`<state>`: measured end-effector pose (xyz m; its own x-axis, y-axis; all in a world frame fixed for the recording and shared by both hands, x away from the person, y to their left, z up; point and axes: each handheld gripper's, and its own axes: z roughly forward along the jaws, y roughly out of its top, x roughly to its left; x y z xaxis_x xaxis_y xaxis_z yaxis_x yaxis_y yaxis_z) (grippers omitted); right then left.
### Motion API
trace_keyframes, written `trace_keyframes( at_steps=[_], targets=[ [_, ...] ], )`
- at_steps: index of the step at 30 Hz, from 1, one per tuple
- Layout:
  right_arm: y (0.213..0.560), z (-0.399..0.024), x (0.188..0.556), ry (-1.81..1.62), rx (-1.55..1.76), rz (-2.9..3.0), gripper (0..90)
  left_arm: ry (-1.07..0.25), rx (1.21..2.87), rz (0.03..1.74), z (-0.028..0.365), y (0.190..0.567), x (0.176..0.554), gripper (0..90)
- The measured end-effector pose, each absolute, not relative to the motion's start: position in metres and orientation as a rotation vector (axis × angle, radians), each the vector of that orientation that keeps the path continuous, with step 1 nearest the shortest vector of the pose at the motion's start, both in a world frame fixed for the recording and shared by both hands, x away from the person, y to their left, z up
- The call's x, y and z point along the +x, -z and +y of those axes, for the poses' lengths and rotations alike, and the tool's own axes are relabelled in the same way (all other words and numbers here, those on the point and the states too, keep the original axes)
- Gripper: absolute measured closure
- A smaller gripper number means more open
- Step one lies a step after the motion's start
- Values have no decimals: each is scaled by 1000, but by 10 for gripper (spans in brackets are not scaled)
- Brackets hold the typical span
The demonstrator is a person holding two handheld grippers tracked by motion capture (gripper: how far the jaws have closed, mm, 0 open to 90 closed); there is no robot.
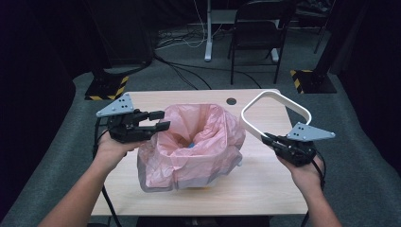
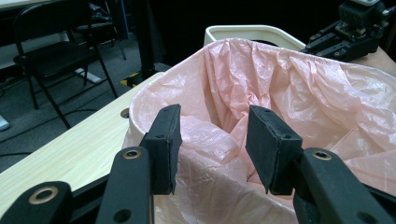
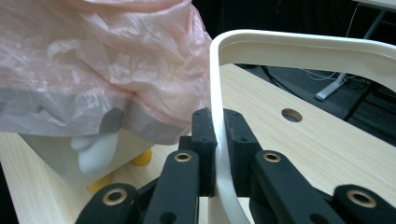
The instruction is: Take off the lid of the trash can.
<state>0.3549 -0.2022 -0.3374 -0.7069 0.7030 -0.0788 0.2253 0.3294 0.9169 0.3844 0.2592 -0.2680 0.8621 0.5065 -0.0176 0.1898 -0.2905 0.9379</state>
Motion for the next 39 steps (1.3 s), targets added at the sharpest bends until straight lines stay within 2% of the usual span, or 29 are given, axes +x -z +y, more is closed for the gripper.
trace_keyframes(
  at_steps=[39],
  targets=[
    [432,-210,355,-1292,1002,2104,837,-339,1857,516,259,270,385,546]
  ],
)
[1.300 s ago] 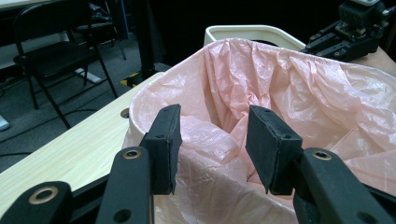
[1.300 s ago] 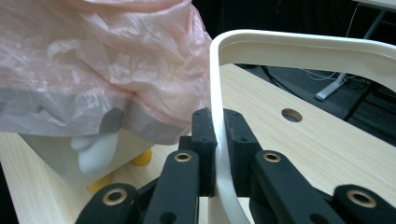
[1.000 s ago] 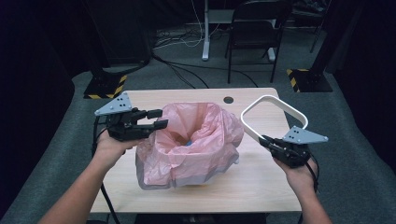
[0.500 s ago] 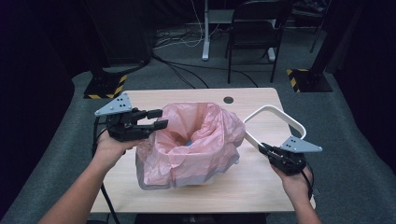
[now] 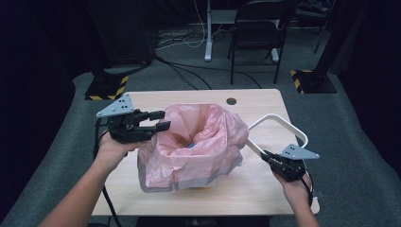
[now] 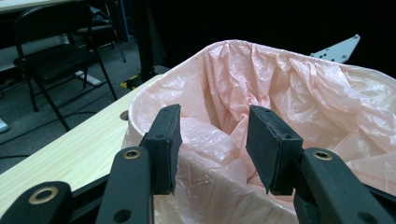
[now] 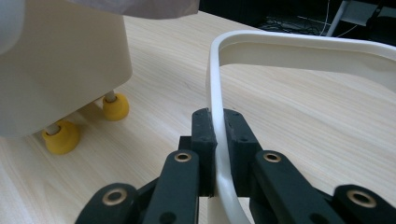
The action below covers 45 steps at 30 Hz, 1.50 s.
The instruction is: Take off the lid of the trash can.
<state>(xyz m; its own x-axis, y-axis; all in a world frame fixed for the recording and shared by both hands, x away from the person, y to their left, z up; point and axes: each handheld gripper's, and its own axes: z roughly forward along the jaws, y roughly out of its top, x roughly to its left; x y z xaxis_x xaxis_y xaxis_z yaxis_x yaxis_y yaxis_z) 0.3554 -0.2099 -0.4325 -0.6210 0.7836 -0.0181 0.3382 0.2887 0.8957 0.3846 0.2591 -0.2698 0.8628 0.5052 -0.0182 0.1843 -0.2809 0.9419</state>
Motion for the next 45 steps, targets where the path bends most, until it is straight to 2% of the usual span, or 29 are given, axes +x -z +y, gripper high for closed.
trace_keyframes(
  at_steps=[45],
  targets=[
    [486,-229,376,-1204,1112,2249,828,-342,1845,509,256,273,385,548]
  ],
)
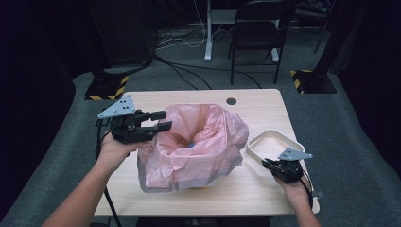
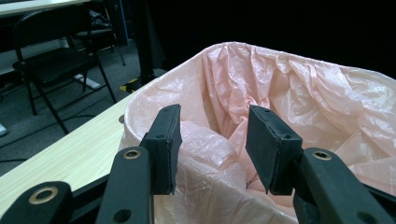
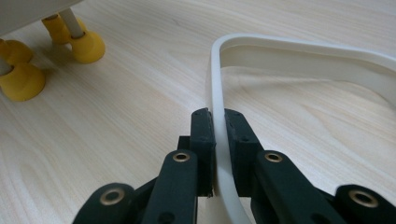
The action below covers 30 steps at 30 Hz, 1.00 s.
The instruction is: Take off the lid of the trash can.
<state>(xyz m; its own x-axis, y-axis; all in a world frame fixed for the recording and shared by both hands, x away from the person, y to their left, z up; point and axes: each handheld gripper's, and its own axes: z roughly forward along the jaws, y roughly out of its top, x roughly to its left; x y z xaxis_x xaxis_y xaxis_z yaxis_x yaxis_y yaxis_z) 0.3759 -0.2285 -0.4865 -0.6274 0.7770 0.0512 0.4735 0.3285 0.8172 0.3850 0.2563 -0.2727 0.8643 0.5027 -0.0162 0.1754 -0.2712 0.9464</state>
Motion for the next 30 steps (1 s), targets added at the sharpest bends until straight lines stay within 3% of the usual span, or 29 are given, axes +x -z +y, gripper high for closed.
trace_keyframes(
  at_steps=[21,30],
  targets=[
    [496,-231,381,-1151,1176,2308,830,-336,1843,512,254,273,386,547],
    [497,-229,381,-1135,1190,2299,734,-341,1844,520,254,272,387,521]
  ],
)
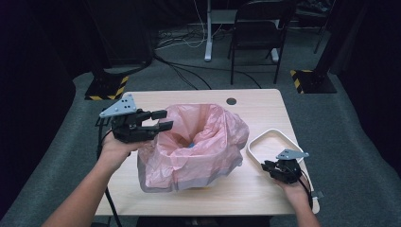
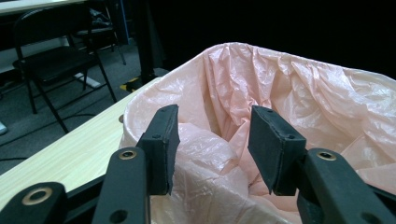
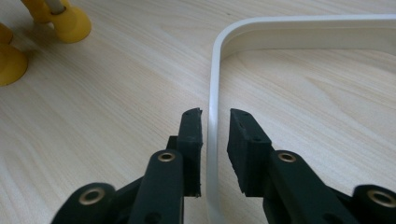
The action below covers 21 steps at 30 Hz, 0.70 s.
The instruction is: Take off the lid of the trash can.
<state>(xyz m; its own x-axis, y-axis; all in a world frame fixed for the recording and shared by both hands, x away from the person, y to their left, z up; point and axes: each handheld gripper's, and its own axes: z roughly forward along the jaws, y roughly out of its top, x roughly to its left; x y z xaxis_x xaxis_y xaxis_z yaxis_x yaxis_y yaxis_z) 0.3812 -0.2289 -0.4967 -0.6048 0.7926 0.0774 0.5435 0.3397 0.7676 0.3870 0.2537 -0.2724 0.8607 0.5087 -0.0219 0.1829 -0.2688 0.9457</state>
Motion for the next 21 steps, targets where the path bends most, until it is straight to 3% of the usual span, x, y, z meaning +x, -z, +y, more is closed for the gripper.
trace_keyframes(
  at_steps=[12,21],
  targets=[
    [488,-225,374,-1194,1112,2253,597,-363,1839,546,257,270,389,477],
    [476,-221,368,-1270,1069,2222,552,-370,1842,553,259,269,389,472]
  ],
)
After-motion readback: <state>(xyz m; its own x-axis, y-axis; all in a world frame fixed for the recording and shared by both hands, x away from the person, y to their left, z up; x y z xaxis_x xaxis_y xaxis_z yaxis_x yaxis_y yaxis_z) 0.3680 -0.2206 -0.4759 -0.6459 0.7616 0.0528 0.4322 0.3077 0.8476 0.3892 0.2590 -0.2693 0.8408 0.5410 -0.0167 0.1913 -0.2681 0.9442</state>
